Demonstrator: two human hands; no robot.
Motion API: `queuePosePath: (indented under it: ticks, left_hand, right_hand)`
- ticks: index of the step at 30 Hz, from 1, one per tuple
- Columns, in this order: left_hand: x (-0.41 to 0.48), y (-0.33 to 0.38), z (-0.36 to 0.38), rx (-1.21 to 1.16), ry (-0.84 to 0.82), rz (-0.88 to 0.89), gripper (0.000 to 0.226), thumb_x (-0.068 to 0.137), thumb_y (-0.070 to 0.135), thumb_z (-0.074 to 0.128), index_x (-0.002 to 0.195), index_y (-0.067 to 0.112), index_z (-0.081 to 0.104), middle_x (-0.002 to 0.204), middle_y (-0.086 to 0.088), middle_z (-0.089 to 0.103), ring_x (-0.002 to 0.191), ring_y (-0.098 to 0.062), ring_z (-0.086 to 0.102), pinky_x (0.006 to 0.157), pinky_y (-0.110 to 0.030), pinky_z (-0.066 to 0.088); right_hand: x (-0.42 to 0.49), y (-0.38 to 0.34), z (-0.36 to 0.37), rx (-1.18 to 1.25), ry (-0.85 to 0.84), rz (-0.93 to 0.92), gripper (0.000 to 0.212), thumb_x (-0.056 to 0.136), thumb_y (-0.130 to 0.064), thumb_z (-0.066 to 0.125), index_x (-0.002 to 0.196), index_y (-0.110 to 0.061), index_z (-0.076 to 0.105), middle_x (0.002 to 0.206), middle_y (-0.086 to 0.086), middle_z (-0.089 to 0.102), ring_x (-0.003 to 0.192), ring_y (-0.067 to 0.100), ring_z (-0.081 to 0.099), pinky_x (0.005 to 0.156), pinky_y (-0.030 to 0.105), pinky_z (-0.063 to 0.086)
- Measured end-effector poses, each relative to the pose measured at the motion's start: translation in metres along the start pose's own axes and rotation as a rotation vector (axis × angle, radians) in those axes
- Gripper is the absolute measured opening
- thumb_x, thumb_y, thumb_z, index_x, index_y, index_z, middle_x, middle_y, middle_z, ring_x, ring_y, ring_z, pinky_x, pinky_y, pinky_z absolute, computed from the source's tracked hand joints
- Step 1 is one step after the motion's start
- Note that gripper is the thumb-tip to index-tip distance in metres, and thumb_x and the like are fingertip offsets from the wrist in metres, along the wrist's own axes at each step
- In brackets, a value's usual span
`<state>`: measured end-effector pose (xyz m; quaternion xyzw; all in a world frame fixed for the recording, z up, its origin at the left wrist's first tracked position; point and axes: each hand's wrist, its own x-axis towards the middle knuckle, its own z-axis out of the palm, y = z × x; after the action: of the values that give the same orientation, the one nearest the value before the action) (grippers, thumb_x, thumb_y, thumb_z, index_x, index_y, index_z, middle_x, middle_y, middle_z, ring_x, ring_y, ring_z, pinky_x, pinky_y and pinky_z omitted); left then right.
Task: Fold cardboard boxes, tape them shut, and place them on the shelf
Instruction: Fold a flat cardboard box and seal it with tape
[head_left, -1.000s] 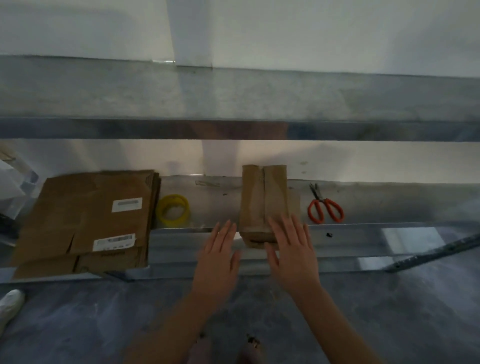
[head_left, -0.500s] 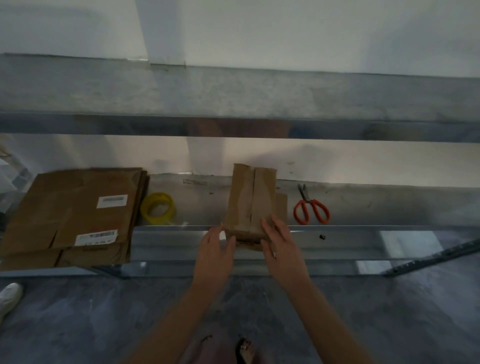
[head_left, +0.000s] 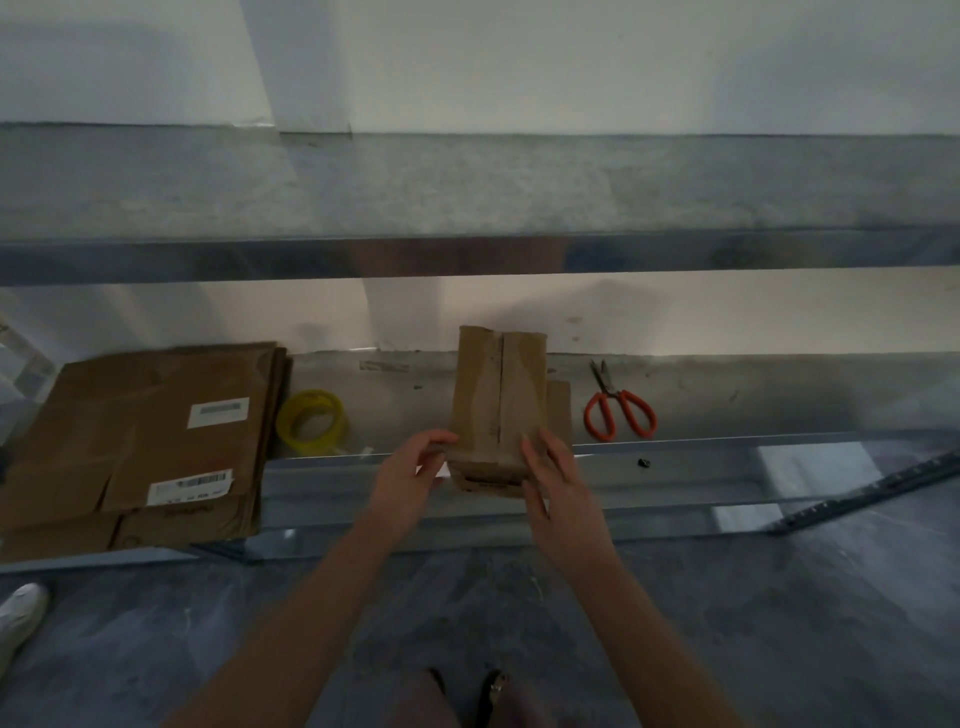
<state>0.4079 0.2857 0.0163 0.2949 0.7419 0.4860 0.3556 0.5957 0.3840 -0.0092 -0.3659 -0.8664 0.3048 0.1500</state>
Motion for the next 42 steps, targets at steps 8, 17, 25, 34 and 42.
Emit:
queuePosePath:
  ticks: [8,17,25,34,42]
  left_hand:
    - [0.020,-0.013,-0.014,0.340,0.019,0.224,0.009,0.090,0.010,0.064,0.093,0.018,0.063,0.094,0.006,0.065,0.089,-0.005,0.060,0.076,-0.007,0.044]
    - [0.024,-0.016,-0.033,0.463,-0.156,0.306,0.017,0.095,0.012,0.055,0.087,0.026,0.052,0.088,0.010,0.062,0.084,-0.001,0.058,0.074,-0.019,0.043]
    - [0.028,-0.014,-0.028,0.484,-0.156,0.148,0.014,0.100,0.014,0.045,0.110,0.023,0.046,0.086,0.011,0.057,0.084,-0.011,0.059,0.073,-0.024,0.041]
    - [0.042,-0.020,0.000,0.392,-0.107,-0.017,0.020,0.095,0.015,0.053,0.115,0.016,0.050,0.107,-0.006,0.060,0.100,-0.024,0.056,0.089,-0.038,0.046]
    - [-0.002,-0.027,-0.002,0.385,0.064,0.346,0.033,0.097,0.021,0.050,0.130,0.020,0.053,0.127,0.007,0.050,0.111,-0.004,0.052,0.098,-0.028,0.045]
  right_hand:
    - [0.004,0.003,0.001,-0.005,0.019,-0.019,0.053,0.101,-0.037,0.039,0.153,-0.030,0.030,0.161,-0.009,0.015,0.140,0.011,0.033,0.110,0.026,0.037]
    - [0.010,0.009,0.004,-0.068,0.108,-0.036,0.043,0.099,-0.034,0.045,0.142,-0.028,0.049,0.149,-0.004,0.038,0.124,0.012,0.052,0.093,0.026,0.052]
    - [0.012,0.009,0.002,-0.057,0.110,-0.051,0.042,0.101,-0.034,0.044,0.142,-0.028,0.050,0.148,-0.006,0.037,0.121,0.007,0.051,0.096,0.015,0.041]
    - [0.009,0.009,0.004,-0.007,0.132,-0.055,0.044,0.099,-0.033,0.046,0.143,-0.026,0.049,0.148,-0.002,0.040,0.123,0.007,0.050,0.102,0.019,0.041]
    - [0.011,0.012,0.001,0.059,0.059,-0.057,0.054,0.097,-0.038,0.051,0.149,-0.038,0.036,0.156,-0.010,0.024,0.135,0.002,0.032,0.108,0.025,0.038]
